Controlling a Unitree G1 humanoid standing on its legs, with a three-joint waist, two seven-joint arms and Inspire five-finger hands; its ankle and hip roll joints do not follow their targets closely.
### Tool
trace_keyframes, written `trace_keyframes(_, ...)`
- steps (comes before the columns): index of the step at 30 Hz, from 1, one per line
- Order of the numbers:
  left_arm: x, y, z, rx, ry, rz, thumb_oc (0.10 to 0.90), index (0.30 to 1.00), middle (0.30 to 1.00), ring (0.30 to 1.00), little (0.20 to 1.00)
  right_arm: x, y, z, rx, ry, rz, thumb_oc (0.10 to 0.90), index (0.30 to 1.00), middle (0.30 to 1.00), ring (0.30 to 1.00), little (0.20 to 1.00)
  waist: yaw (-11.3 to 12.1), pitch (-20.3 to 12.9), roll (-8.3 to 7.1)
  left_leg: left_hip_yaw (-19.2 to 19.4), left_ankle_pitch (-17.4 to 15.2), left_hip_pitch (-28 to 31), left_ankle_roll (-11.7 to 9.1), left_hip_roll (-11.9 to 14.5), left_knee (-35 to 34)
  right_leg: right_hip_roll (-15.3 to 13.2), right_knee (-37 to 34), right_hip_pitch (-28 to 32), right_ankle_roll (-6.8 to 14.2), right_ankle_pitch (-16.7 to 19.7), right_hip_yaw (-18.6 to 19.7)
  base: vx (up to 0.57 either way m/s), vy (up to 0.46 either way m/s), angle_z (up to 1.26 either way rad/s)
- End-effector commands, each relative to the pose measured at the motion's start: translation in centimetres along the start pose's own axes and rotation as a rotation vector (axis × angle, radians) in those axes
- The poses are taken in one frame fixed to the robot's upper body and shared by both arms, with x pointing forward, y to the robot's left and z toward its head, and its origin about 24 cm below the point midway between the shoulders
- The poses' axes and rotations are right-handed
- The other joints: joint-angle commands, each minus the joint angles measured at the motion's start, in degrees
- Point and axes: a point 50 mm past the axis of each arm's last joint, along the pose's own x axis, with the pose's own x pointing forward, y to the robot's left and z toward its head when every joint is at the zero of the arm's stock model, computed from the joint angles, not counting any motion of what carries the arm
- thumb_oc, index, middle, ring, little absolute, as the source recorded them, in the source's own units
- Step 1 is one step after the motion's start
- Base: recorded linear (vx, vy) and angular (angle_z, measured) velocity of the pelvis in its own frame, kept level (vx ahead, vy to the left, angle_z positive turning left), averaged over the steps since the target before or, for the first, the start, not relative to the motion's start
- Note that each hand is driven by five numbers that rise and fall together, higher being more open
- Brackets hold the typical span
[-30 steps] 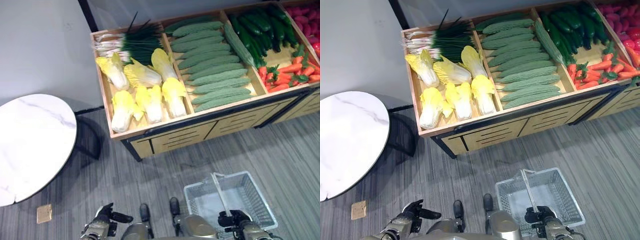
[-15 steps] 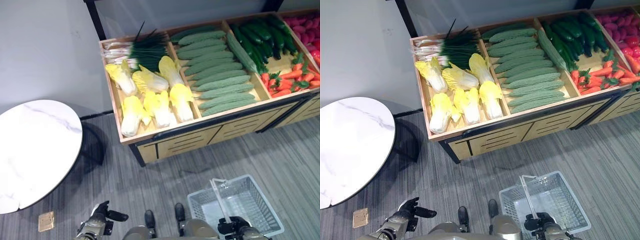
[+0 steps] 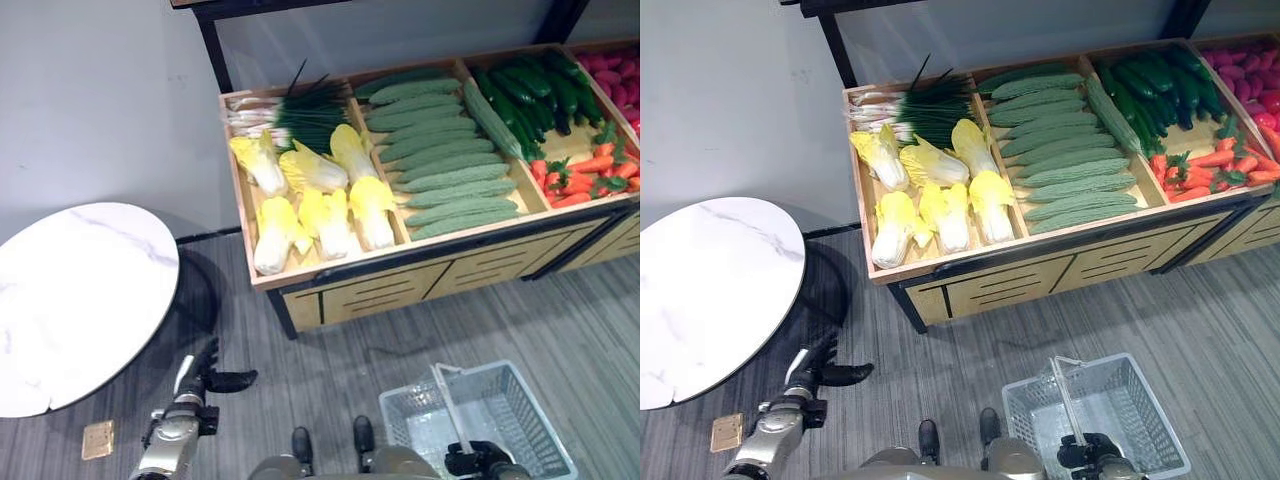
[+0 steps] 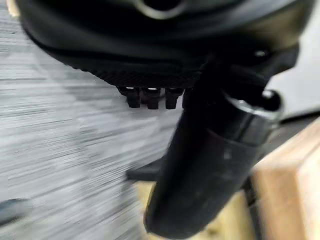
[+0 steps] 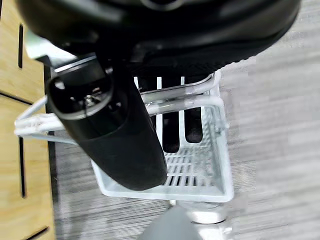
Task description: Get the vegetables into the basket
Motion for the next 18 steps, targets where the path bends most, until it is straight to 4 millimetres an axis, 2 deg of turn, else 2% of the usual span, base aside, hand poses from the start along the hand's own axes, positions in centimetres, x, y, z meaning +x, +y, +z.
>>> trace_keyframes(1, 0.2, 3.7, 3.8, 0.011, -0.145, 0.095, 0.9, 1.0, 1.0, 1.0, 1.0, 0.0, -0.6, 0.0, 0.003, 0.017, 0.003, 0.4, 0.3, 0.3, 0.3, 0.3, 1.3, -0.4, -1.82, -2.4, -7.5, -1.0, 1.4, -1.7, 4.9, -4.0, 3.0, -2.5, 4.4, -3.9, -0.3, 0.01, 0.006, 0.19)
trace_keyframes(2, 0.2, 3.8, 3.7, 0.011, -0.144, 0.096, 0.9, 1.0, 1.0, 1.0, 1.0, 0.0, -0.6, 0.0, 0.002, 0.018, 0.003, 0.4, 0.3, 0.3, 0.3, 0.3, 1.2, -0.4, -1.85, -2.5, -7.5, -1.0, 1.4, -1.7, 4.9, -4.0, 3.0, -2.5, 4.4, -3.9, -0.4, 0.01, 0.011, 0.11)
trace_keyframes(4, -1.0, 4.3, 6.2, -0.001, -0.262, 0.085, 0.9, 1.0, 1.0, 1.0, 1.0, 0.0, -0.7, -0.4, 0.021, 0.032, 0.005, 0.4, 0.3, 0.3, 0.3, 0.3, 1.5, -0.5, -1.74, -3.0, -7.8, -1.1, 1.6, -1.9, 5.2, -4.1, 2.9, -2.2, 4.3, -4.2, -0.8, 0.01, 0.002, 0.1)
trace_keyframes(6, -1.5, 4.5, 7.7, 0.004, -0.331, 0.081, 0.9, 1.0, 1.0, 1.0, 1.0, 0.0, -0.6, -0.5, 0.026, 0.034, 0.009, 0.4, 0.3, 0.3, 0.3, 0.3, 1.7, -0.4, -1.81, -3.2, -8.1, -1.2, 1.6, -1.9, 5.7, -4.2, 2.8, -2.0, 4.2, -4.3, -1.0, 0.0, -0.01, 0.1)
trace_keyframes(10, -2.7, 4.9, 12.2, 0.044, -0.543, 0.093, 0.9, 1.0, 1.0, 1.0, 1.0, 0.0, -0.3, 0.0, 0.016, 0.014, 0.02, 0.4, 0.3, 0.3, 0.3, 0.3, 2.0, -0.4, -1.87, -3.4, -9.0, -1.5, 1.5, -1.8, 7.0, -4.3, 2.6, -1.5, 4.0, -4.5, -1.0, 0.0, -0.015, 0.08)
trace_keyframes(11, -2.7, 4.9, 12.2, 0.045, -0.542, 0.094, 0.9, 1.0, 1.0, 1.0, 1.0, 0.0, -0.3, 0.0, 0.016, 0.013, 0.02, 0.4, 0.3, 0.3, 0.3, 0.3, 2.0, -0.3, -1.9, -3.4, -9.0, -1.5, 1.5, -1.8, 7.1, -4.3, 2.6, -1.5, 4.0, -4.5, -1.0, 0.0, 0.0, 0.0)
trace_keyframes(12, -3.3, 4.9, 14.8, 0.045, -0.663, 0.103, 0.9, 1.0, 1.0, 1.0, 1.0, 0.1, -0.1, 0.3, 0.008, 0.003, 0.025, 0.4, 0.3, 0.3, 0.3, 0.3, 2.0, -0.5, -1.8, -3.3, -9.3, -1.3, 1.5, -1.8, 7.3, -4.3, 2.7, -1.3, 4.0, -4.6, -0.9, 0.0, 0.0, 0.0)
trace_keyframes(15, -3.6, 4.9, 18.6, 0.092, -0.813, 0.122, 0.9, 1.0, 1.0, 1.0, 1.0, 0.1, 0.1, 0.8, -0.021, -0.013, 0.03, 0.4, 0.3, 0.3, 0.3, 0.3, 1.5, -1.1, -1.49, -2.8, -9.5, -0.6, 1.2, -1.6, 7.1, -4.1, 2.8, -1.0, 3.9, -4.8, -0.5, 0.0, -0.012, 0.0)
trace_keyframes(16, -3.6, 4.9, 18.7, 0.092, -0.814, 0.121, 0.9, 1.0, 1.0, 1.0, 1.0, 0.1, 0.1, 0.9, -0.02, -0.013, 0.03, 0.4, 0.3, 0.3, 0.3, 0.3, 1.6, -1.1, -1.5, -2.8, -9.5, -0.5, 1.2, -1.6, 7.0, -4.1, 2.8, -1.0, 3.9, -4.8, -0.5, 0.01, -0.028, -0.06)
trace_keyframes(17, -3.4, 4.7, 21.1, 0.17, -0.895, 0.146, 0.9, 1.0, 1.0, 1.0, 1.0, 0.2, 0.0, 1.1, -0.043, -0.021, 0.028, 0.4, 0.3, 0.3, 0.3, 0.3, 1.1, -1.7, -1.26, -2.4, -9.5, 0.1, 1.0, -1.4, 6.6, -4.0, 2.9, -0.8, 3.9, -5.0, -0.1, 0.01, -0.03, -0.08)
trace_keyframes(18, -3.4, 4.5, 22.2, 0.21, -0.932, 0.154, 0.9, 1.0, 1.0, 1.0, 1.0, 0.2, -0.1, 1.2, -0.053, -0.026, 0.023, 0.4, 0.3, 0.3, 0.3, 0.3, 0.7, -2.0, -1.03, -2.1, -9.5, 0.4, 0.9, -1.3, 6.3, -3.9, 3.0, -0.8, 3.9, -5.1, 0.1, 0.01, -0.042, -0.09)
